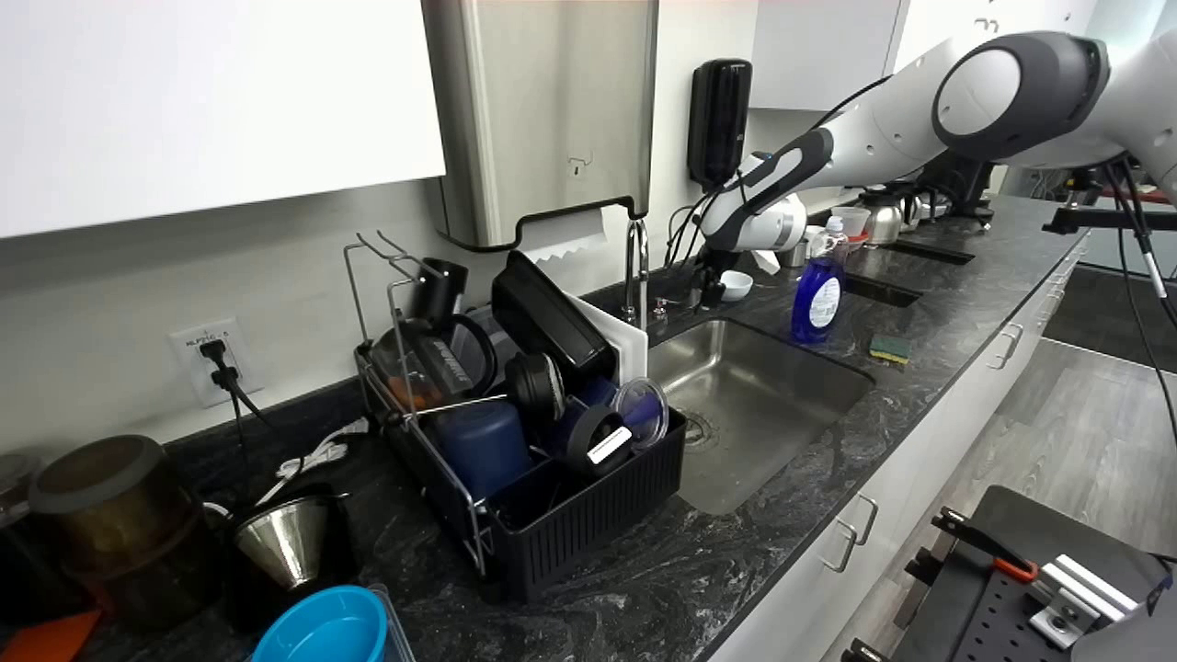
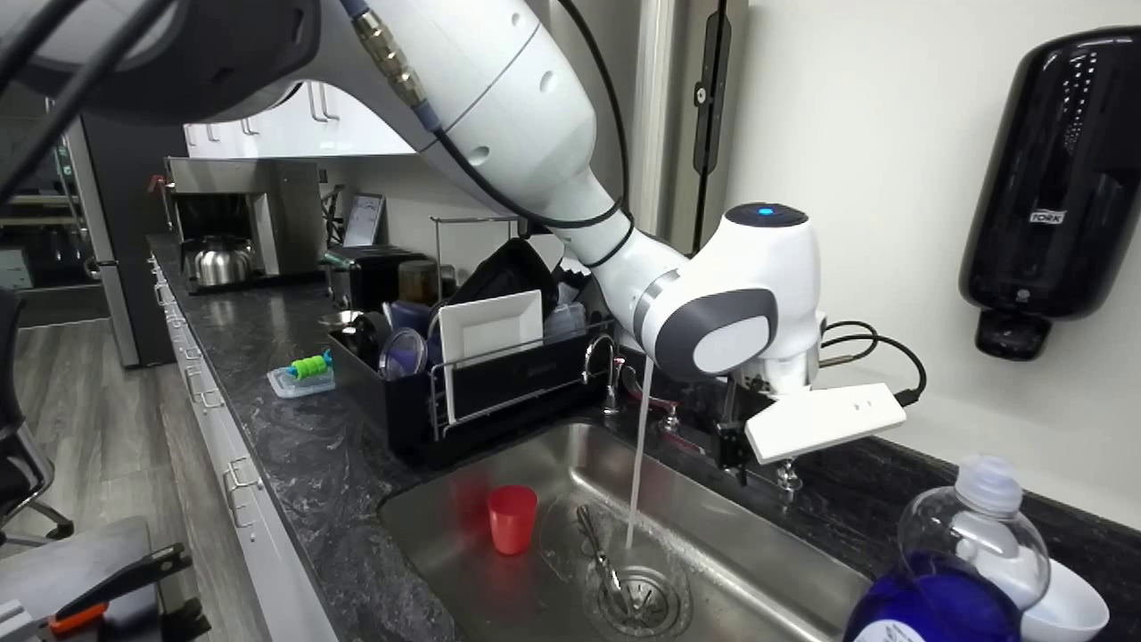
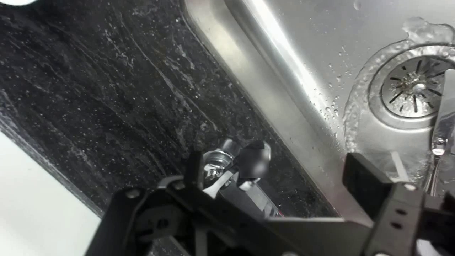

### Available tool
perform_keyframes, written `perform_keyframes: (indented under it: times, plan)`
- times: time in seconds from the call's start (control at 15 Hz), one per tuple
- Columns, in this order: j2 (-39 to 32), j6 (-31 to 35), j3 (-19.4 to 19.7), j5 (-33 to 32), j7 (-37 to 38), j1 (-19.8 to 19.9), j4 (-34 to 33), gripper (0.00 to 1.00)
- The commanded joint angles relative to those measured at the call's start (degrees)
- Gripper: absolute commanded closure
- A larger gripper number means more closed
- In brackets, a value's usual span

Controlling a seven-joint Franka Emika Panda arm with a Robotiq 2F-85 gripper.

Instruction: Put the butter knife in the sink then open and close the tap

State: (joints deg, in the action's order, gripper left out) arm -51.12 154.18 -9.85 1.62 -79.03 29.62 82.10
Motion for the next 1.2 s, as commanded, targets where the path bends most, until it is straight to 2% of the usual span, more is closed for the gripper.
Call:
perform_keyframes:
  times: [0.0, 0.8, 1.13]
  plan:
    - [1.30, 2.54, 1.20, 1.02, 0.37, -0.79, 1.07, 0.00]
    - [9.76, 0.10, 6.36, -0.05, 9.70, -2.64, 4.71, 0.00]
    - [14.86, -4.94, 5.55, 1.43, 10.17, -2.01, 8.75, 0.00]
